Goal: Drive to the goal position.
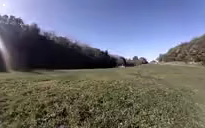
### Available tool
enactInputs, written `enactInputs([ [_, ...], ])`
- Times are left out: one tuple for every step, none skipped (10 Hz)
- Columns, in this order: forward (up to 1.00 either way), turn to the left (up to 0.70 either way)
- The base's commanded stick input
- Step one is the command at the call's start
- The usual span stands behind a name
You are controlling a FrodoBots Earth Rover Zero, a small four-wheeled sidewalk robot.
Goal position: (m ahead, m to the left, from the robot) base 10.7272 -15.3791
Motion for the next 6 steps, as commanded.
enactInputs([
  [0.58,-0.56],
  [0.58,-0.54],
  [0.58,-0.53],
  [0.58,-0.53],
  [0.58,-0.53],
  [0.58,-0.53],
])
